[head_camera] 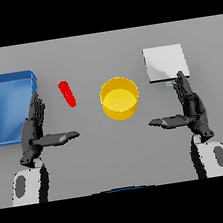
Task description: Pick up the red beaker and tilt it to pour out 1 green nut into yellow bowl. Pick up the yellow bowl and place it on the metallic measuring scale.
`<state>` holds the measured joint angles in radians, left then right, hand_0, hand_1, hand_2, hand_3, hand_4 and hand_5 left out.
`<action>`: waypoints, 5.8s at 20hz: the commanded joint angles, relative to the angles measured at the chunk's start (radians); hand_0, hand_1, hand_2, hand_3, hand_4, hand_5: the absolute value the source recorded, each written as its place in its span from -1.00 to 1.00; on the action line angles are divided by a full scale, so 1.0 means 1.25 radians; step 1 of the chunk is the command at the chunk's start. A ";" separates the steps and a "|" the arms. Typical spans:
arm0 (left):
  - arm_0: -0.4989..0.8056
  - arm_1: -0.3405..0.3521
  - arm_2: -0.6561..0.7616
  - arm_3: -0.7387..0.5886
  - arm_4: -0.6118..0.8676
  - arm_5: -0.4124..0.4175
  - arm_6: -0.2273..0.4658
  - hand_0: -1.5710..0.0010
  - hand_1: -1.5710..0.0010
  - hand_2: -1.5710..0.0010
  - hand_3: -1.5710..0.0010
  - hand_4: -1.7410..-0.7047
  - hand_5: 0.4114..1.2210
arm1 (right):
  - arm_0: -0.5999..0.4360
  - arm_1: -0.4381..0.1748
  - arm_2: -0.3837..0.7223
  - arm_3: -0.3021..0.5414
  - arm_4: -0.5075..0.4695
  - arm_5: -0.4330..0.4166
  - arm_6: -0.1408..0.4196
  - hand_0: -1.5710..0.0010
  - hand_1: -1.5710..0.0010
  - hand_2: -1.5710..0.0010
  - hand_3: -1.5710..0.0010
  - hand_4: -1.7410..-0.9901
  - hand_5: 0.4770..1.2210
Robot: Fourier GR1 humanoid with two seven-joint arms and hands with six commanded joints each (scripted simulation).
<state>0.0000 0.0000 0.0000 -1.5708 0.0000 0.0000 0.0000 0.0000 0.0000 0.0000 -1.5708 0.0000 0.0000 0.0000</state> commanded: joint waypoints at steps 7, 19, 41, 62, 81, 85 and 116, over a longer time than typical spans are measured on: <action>0.046 0.010 -0.054 -0.063 -0.059 0.002 -0.019 1.00 1.00 1.00 1.00 0.16 -0.39 | 0.013 -0.040 0.030 -0.027 0.088 -0.025 -0.054 1.00 1.00 1.00 1.00 0.78 -0.73; 0.022 0.037 -0.097 -0.054 -0.124 -0.016 0.085 1.00 1.00 1.00 1.00 0.15 -0.43 | 0.057 -0.061 0.087 -0.094 0.160 -0.010 -0.072 1.00 1.00 1.00 1.00 0.47 -0.60; -0.372 0.028 0.008 0.467 -0.154 0.030 -0.068 1.00 1.00 1.00 1.00 -0.01 -0.32 | 0.062 -0.065 0.077 -0.104 0.144 -0.003 -0.067 1.00 1.00 1.00 1.00 0.33 -0.56; -0.449 -0.014 0.077 0.558 -0.086 0.063 -0.191 -0.91 -0.91 -0.92 -0.89 -0.84 0.82 | 0.071 -0.064 0.069 -0.103 0.125 0.005 -0.077 1.00 1.00 1.00 1.00 0.32 -0.55; -0.542 0.152 -0.152 0.438 -0.282 -0.009 -0.010 -1.00 -1.00 -1.00 -1.00 -0.99 0.76 | 0.074 -0.076 0.081 -0.111 0.170 -0.010 -0.084 1.00 1.00 1.00 1.00 0.48 -0.51; -0.587 0.178 -0.256 0.425 -0.383 -0.043 0.038 -1.00 -1.00 -1.00 -1.00 -1.00 0.80 | 0.072 -0.075 0.088 -0.108 0.171 -0.002 -0.080 1.00 1.00 1.00 1.00 0.50 -0.49; -0.994 0.200 -0.839 0.654 -0.988 -0.247 -0.141 -1.00 -1.00 -1.00 -0.99 -0.99 1.00 | 0.079 -0.038 0.080 -0.113 0.160 -0.033 -0.078 1.00 1.00 1.00 1.00 0.63 -0.76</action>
<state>-1.2421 0.2495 -1.0488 -0.7538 -1.2350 -0.3096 -0.1756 0.0993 -0.0470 0.1000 -1.7122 0.2001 -0.0403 -0.0961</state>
